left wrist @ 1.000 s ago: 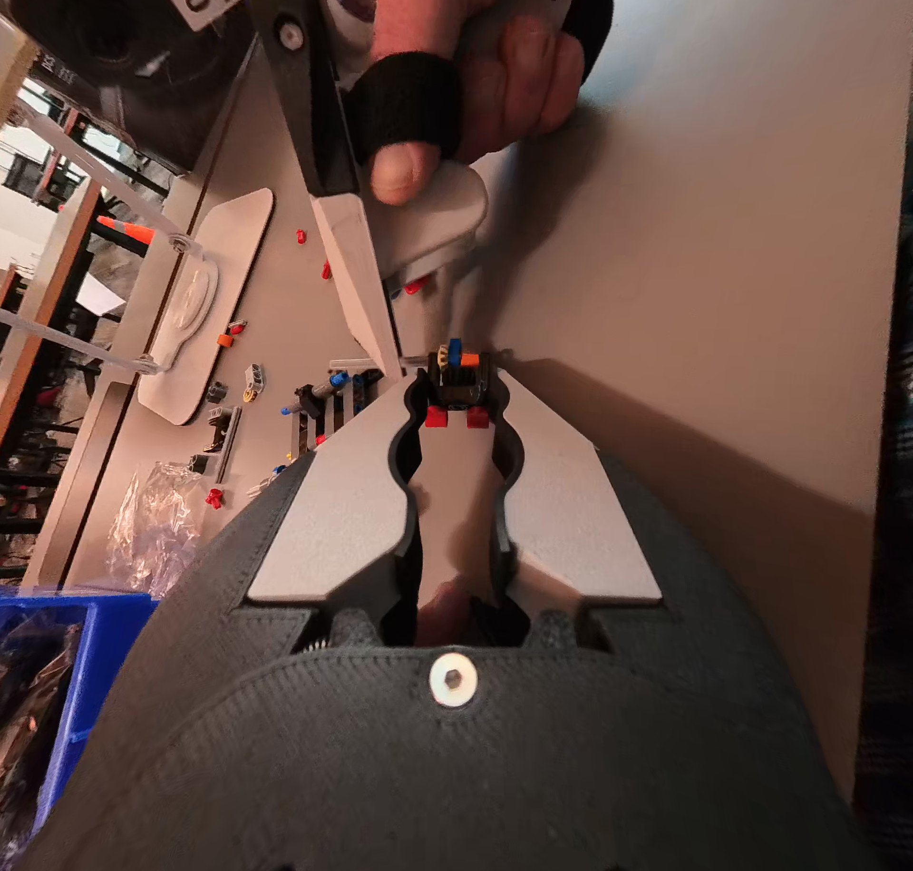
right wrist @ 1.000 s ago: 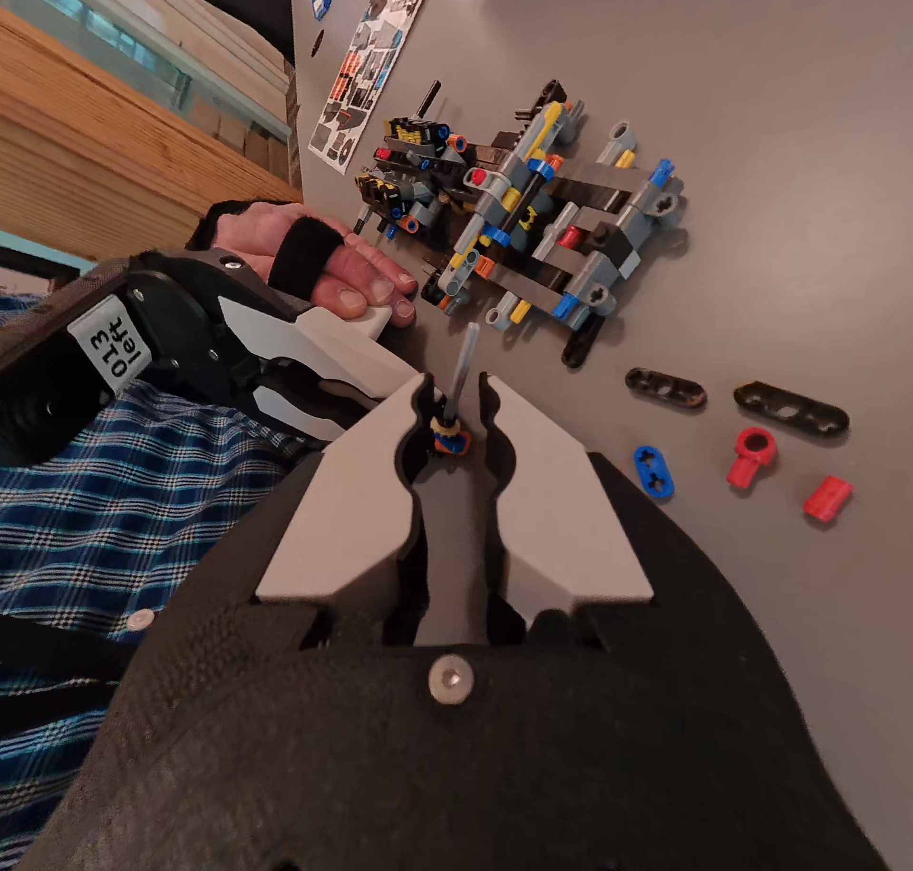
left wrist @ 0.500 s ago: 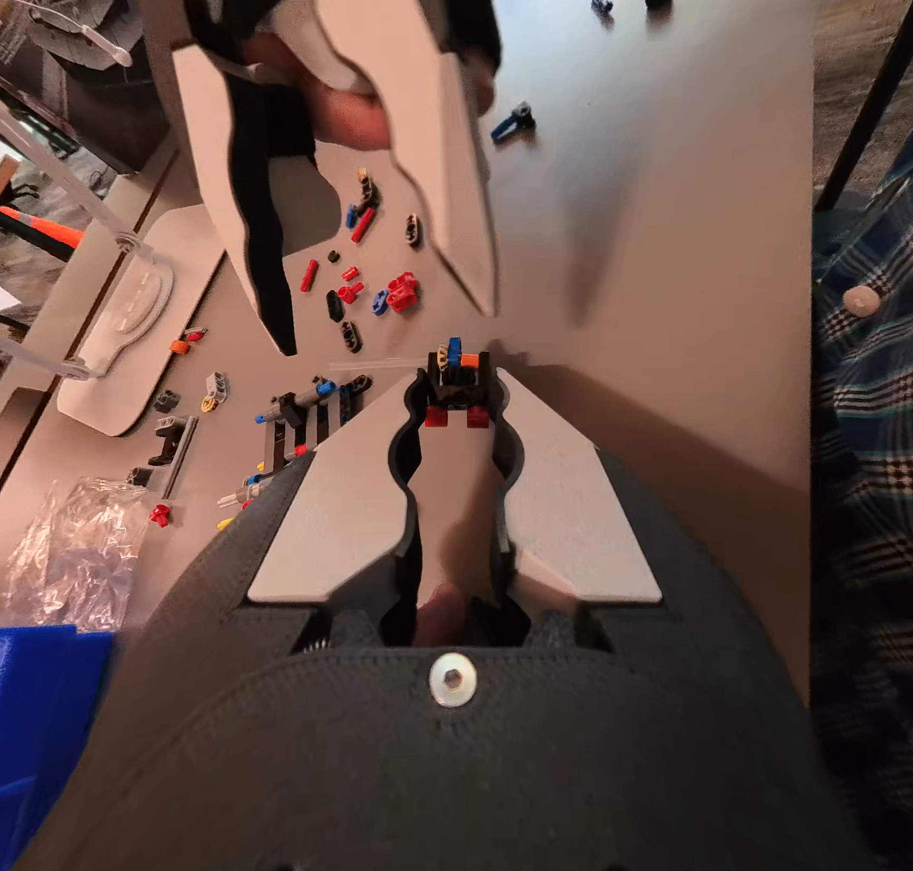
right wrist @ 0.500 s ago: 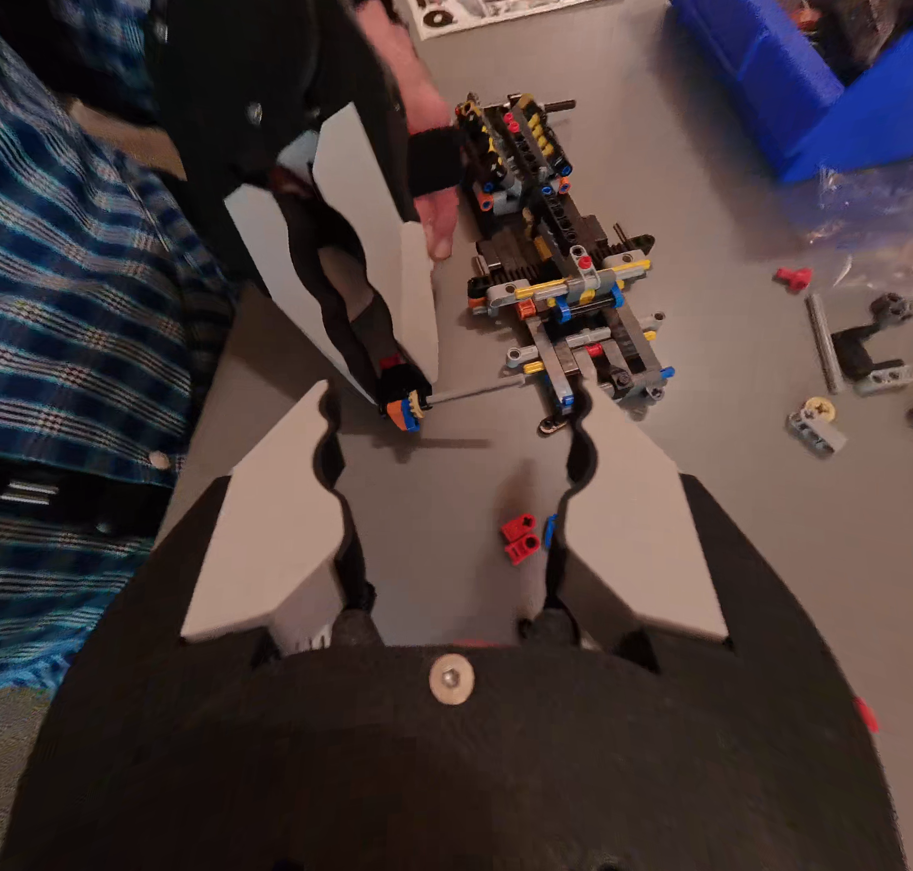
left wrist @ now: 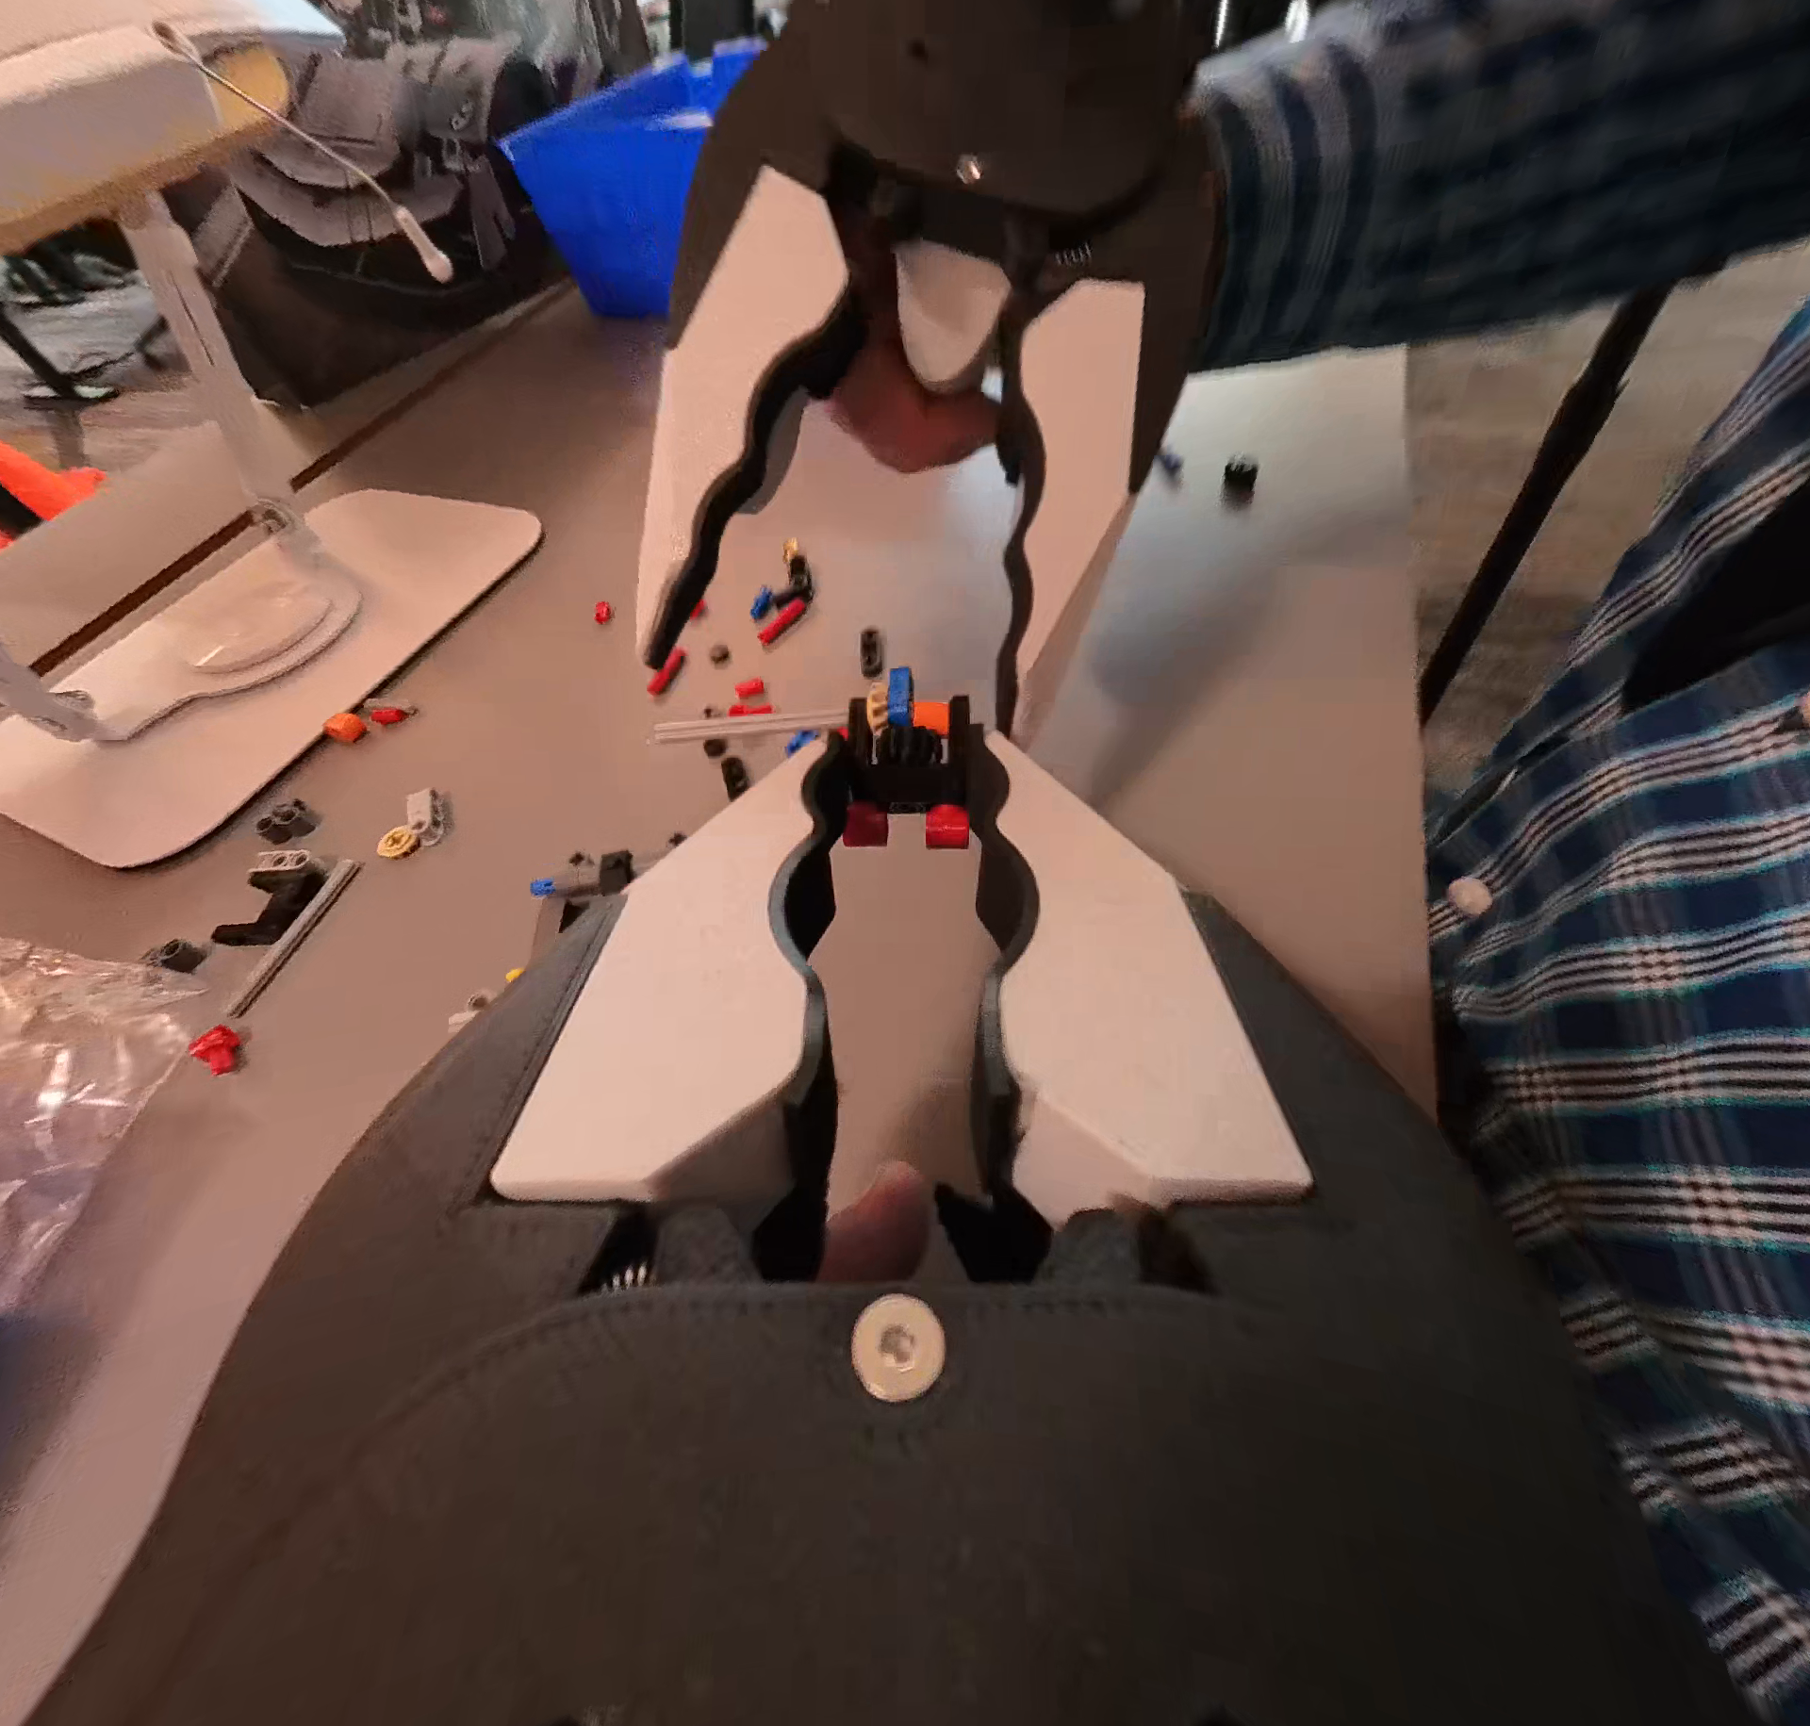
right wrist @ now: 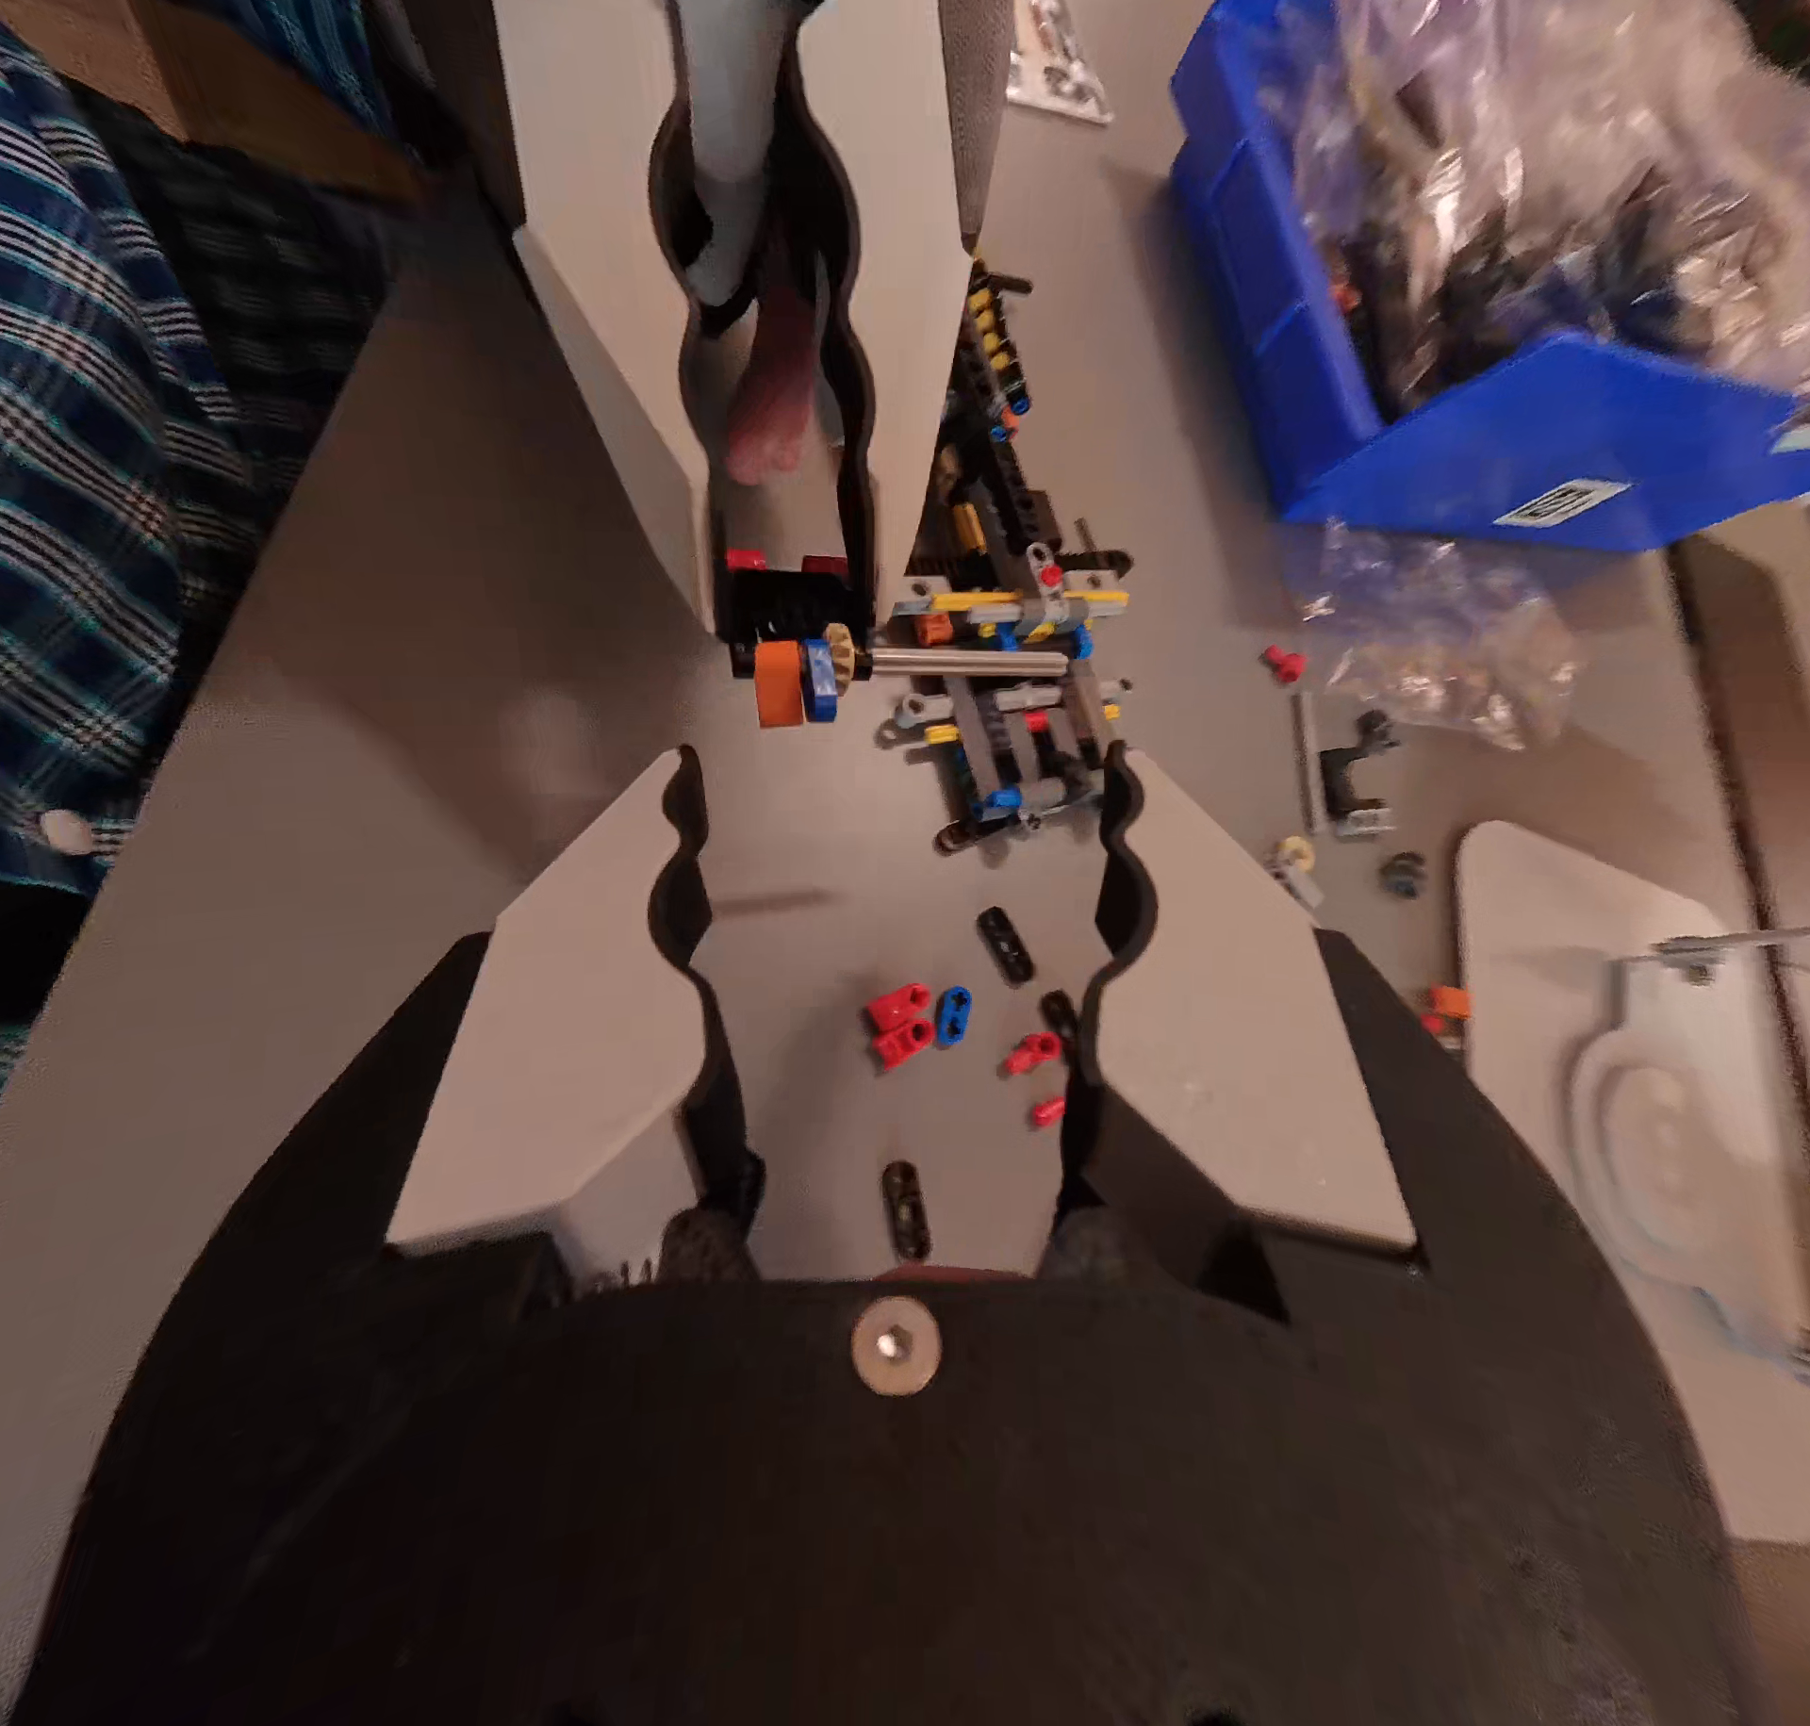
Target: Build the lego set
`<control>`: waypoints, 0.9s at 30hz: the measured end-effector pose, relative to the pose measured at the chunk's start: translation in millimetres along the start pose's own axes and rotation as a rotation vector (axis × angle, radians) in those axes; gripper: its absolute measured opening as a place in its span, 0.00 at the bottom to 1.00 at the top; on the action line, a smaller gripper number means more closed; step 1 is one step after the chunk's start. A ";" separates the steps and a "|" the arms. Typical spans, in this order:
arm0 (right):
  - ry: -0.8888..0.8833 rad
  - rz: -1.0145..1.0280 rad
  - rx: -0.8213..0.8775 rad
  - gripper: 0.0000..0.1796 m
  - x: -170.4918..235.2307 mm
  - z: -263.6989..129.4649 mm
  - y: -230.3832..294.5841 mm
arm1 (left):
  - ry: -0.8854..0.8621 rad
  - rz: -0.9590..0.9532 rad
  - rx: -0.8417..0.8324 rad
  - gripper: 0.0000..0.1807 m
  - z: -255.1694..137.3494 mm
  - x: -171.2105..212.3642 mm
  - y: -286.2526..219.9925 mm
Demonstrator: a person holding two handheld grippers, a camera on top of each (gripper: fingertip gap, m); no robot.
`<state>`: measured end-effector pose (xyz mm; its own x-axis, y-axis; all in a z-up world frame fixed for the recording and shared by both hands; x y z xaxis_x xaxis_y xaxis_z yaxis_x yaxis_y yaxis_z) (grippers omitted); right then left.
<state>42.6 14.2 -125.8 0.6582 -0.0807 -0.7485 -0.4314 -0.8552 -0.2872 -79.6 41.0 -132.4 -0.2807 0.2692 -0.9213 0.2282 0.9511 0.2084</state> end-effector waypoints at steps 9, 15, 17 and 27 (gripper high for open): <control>-0.097 0.070 0.185 0.38 -21.8 -27.9 -11.2 | -0.267 -0.228 0.077 0.12 -13.4 -25.4 16.2; -0.329 0.545 -0.095 0.17 -26.9 -53.0 -10.6 | -0.371 -0.158 0.018 0.12 -22.3 -37.3 24.0; -0.438 0.753 -0.217 0.14 -26.6 -54.4 -13.3 | -0.371 -0.081 -0.012 0.12 -23.6 -43.3 23.2; -0.742 1.021 -0.534 0.14 -30.7 -39.9 -10.7 | -0.422 0.065 -0.033 0.12 -26.1 -60.2 23.9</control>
Point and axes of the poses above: each gripper's, where its closed fingertips meet, z out along the fingers, x out of its underside, y = z × x across the jaws, the point moved 7 cm from there along -z, back along the fingers, and after that the axes turned 4 degrees about z, right-handed, at the moved point
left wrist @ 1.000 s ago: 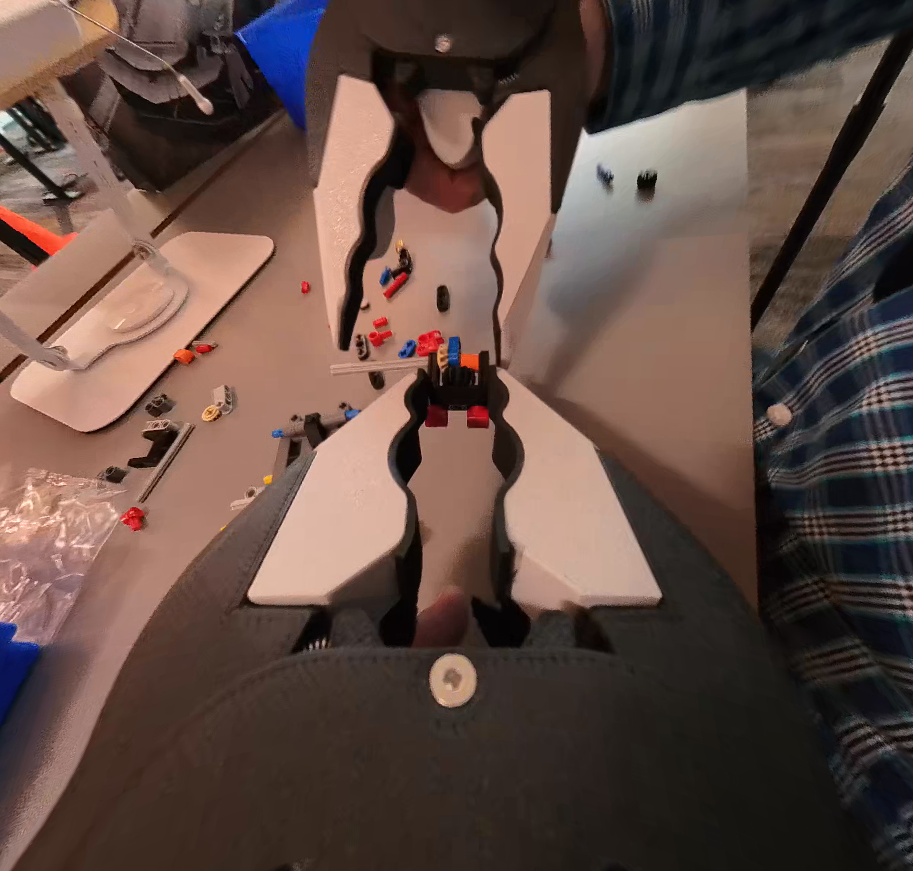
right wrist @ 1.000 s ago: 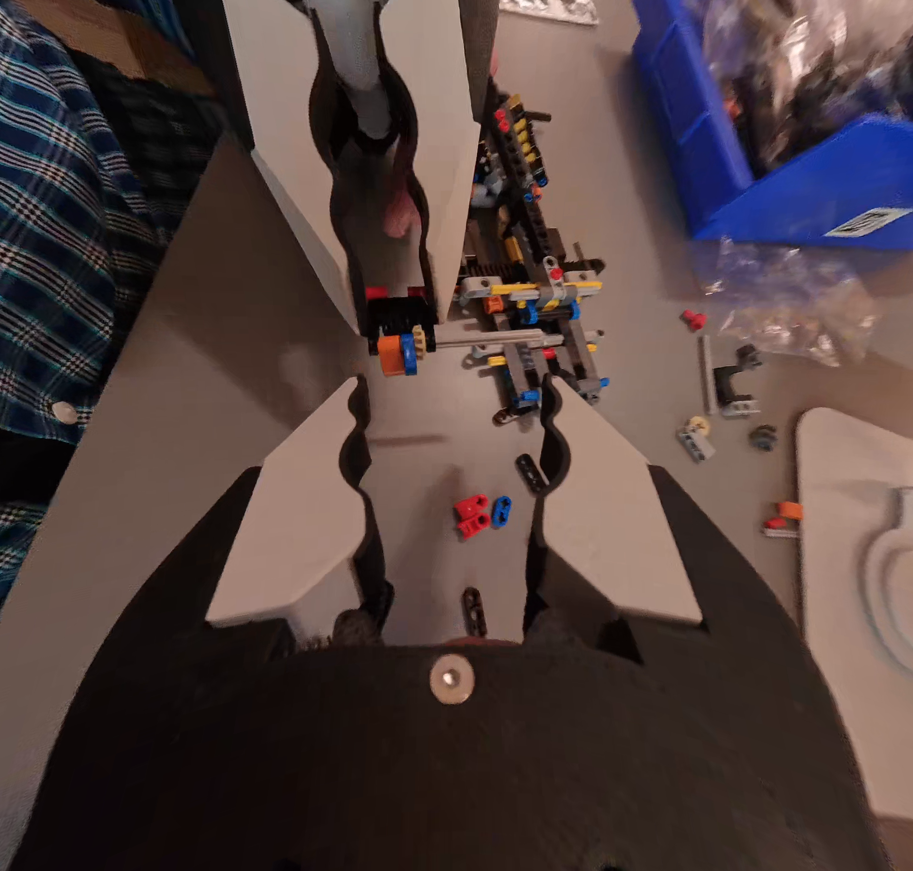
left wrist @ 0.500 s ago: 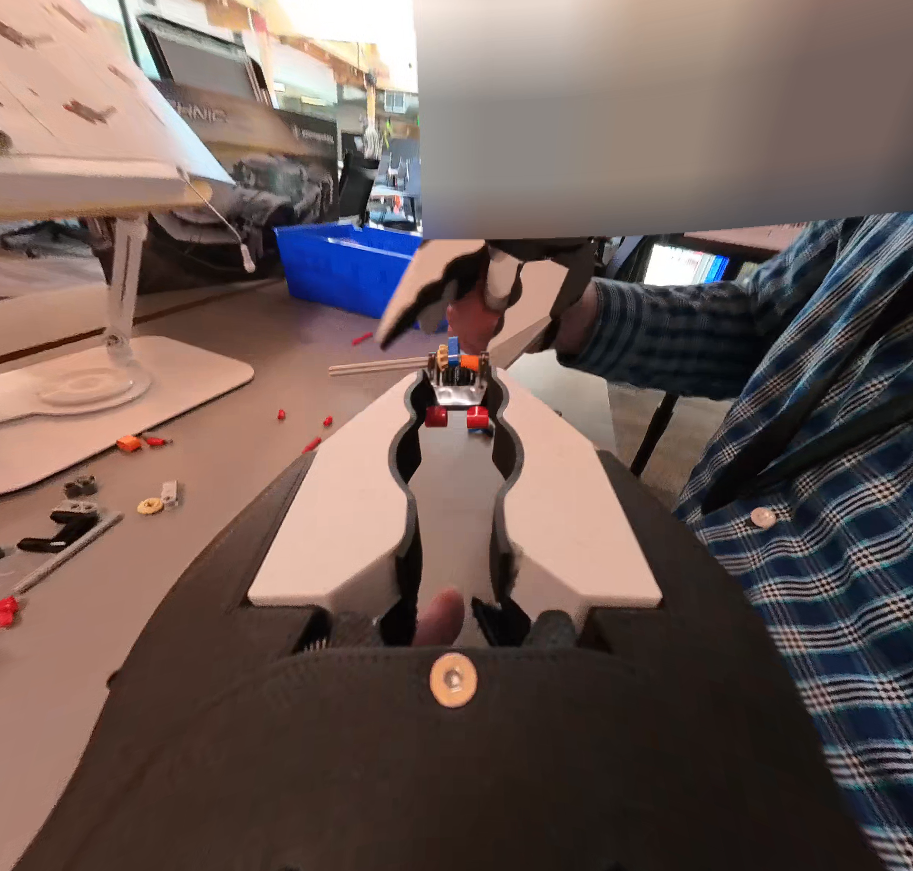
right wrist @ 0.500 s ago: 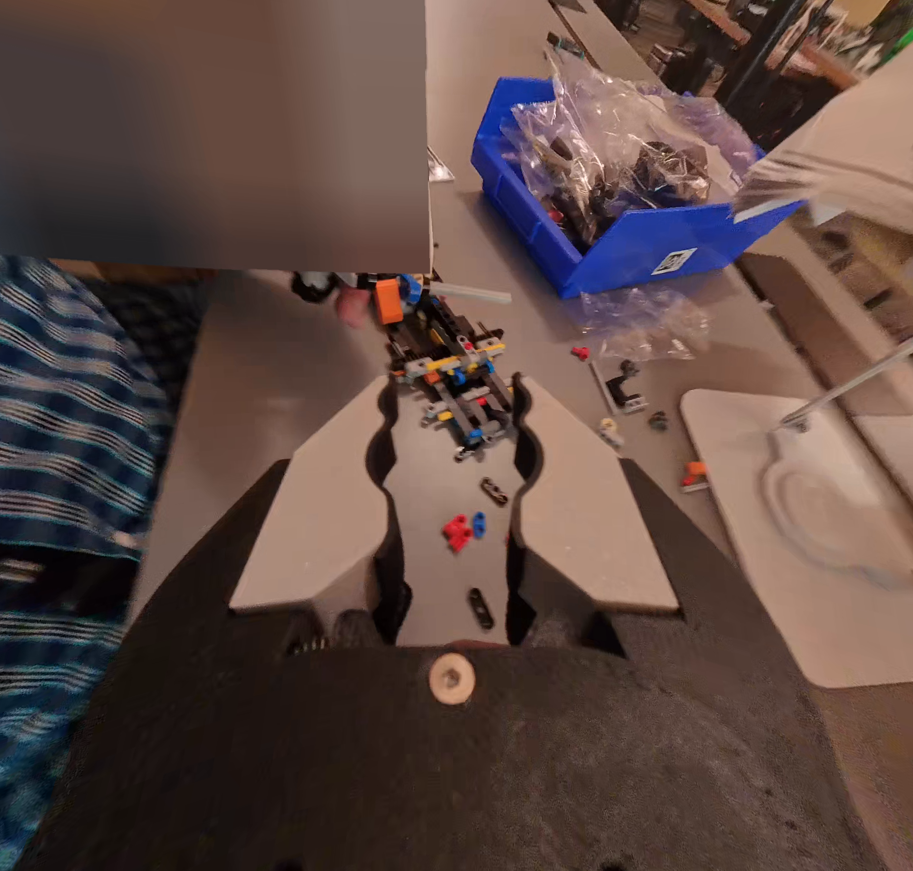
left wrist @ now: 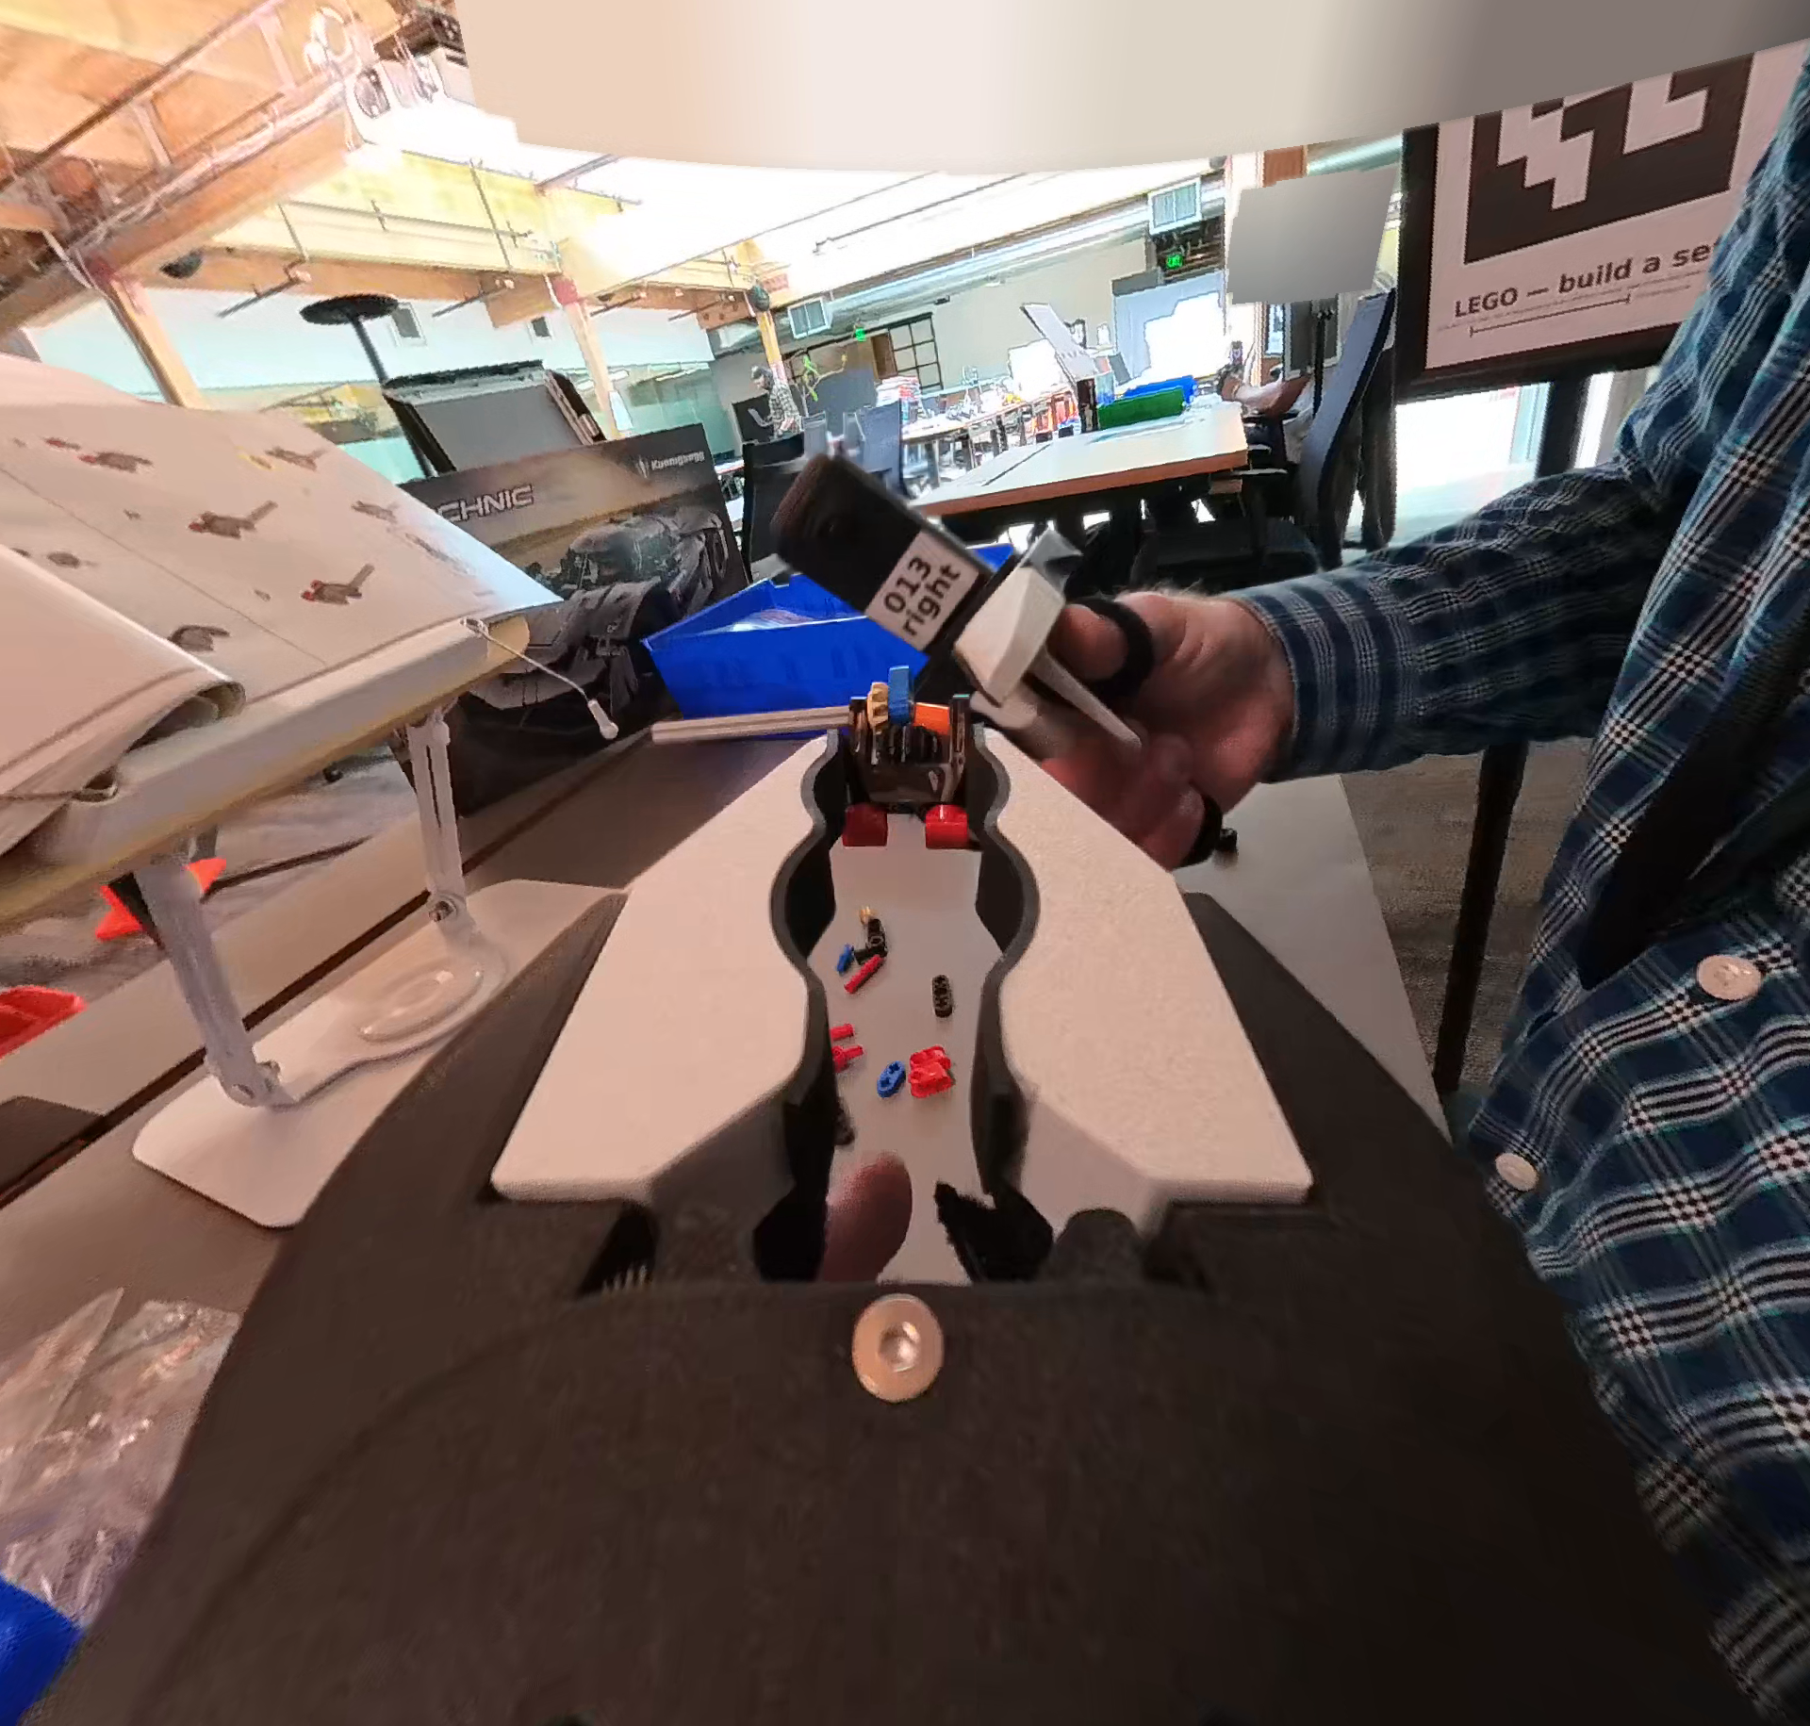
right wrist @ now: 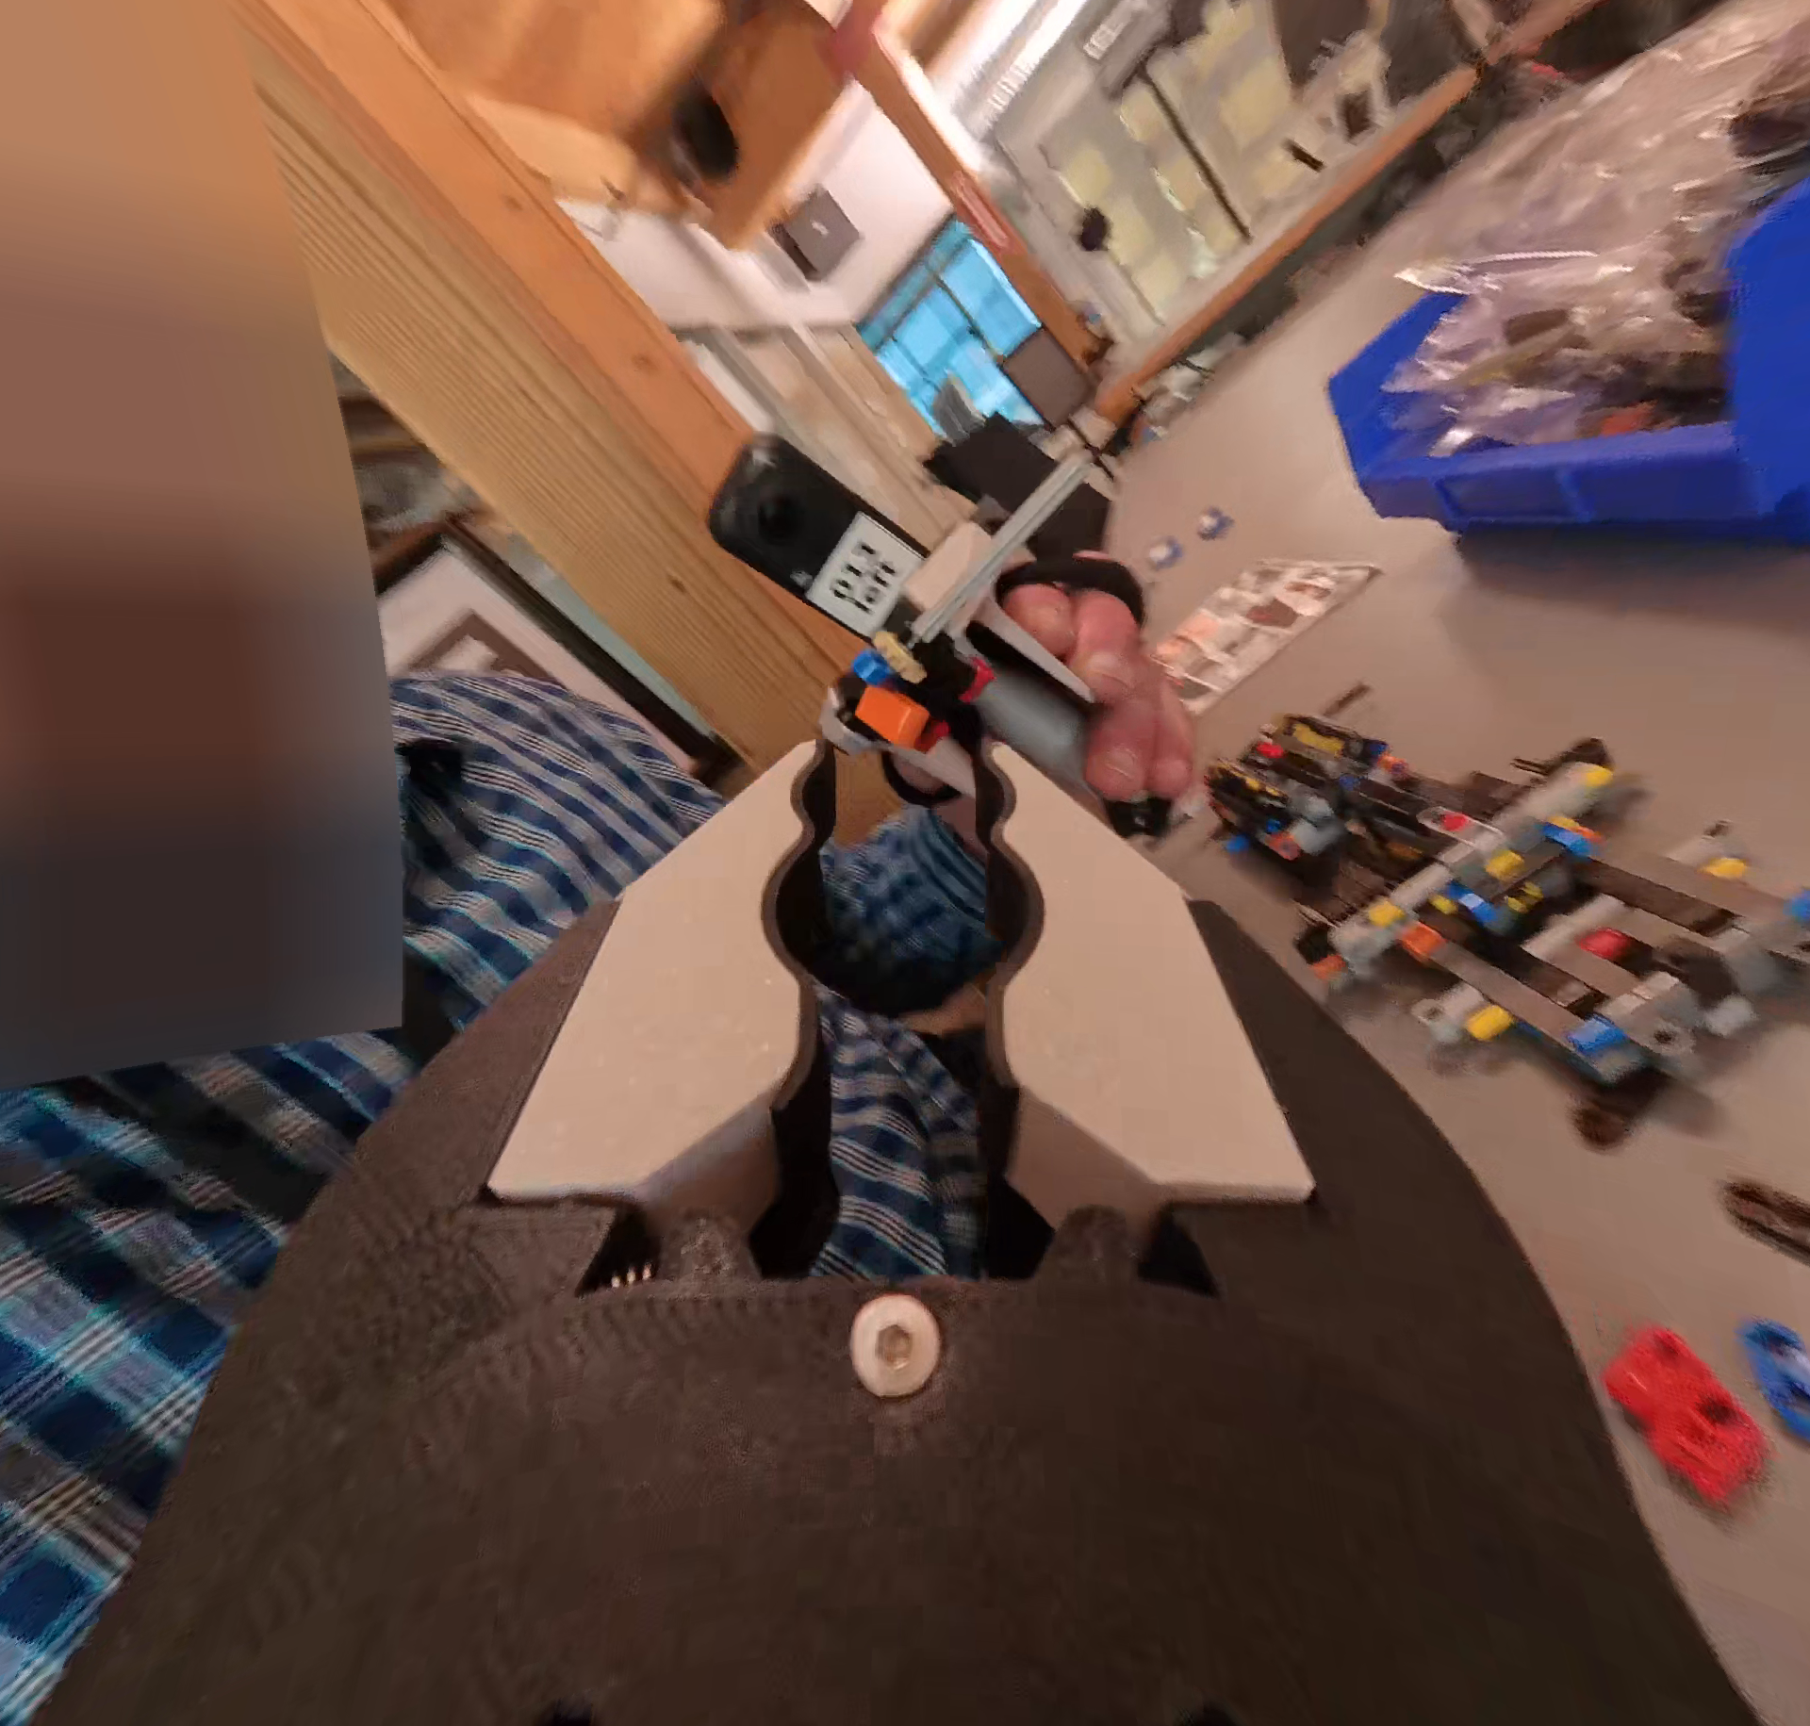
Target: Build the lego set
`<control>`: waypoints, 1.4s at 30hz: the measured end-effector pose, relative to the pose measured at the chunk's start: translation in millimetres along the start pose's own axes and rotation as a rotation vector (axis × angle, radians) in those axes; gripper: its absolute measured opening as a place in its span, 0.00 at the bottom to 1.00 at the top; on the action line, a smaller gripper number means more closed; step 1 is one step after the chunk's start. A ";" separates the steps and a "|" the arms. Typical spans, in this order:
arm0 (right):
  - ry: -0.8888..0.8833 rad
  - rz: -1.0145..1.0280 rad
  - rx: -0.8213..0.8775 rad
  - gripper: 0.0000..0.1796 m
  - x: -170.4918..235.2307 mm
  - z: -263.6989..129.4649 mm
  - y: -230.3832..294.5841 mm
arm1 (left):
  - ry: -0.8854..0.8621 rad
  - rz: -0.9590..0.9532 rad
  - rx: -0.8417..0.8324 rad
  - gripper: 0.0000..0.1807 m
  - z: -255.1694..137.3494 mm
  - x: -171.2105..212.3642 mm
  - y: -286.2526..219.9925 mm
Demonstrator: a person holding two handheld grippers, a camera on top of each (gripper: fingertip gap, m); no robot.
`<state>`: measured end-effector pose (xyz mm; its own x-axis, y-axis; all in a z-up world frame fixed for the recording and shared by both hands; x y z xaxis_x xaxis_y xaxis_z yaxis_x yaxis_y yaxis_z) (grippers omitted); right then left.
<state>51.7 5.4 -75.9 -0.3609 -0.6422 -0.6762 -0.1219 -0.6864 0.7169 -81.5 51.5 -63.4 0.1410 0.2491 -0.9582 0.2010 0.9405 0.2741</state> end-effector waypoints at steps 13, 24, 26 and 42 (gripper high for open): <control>-0.092 0.098 -0.179 0.03 -5.1 2.5 -3.9 | 0.022 0.142 -0.008 0.12 3.5 -8.5 1.7; -0.121 0.114 -0.138 0.02 -4.2 1.0 -3.2 | 0.111 0.342 -0.067 0.12 5.6 -10.3 0.3; -0.124 0.109 -0.118 0.02 -4.3 0.4 -2.0 | 0.125 0.366 -0.073 0.12 6.2 -10.9 0.0; -0.131 0.069 0.052 0.02 -3.7 -6.1 1.6 | 0.249 0.566 -0.134 0.12 11.8 -7.1 -3.9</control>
Point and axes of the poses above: each gripper's, where its closed fingertips meet, z out along the fingers, x out of its underside, y = z × x across the jaws, the point moved 7 cm from there along -z, back along the fingers, and after that the axes turned 4 degrees about z, right-handed, at the moved point
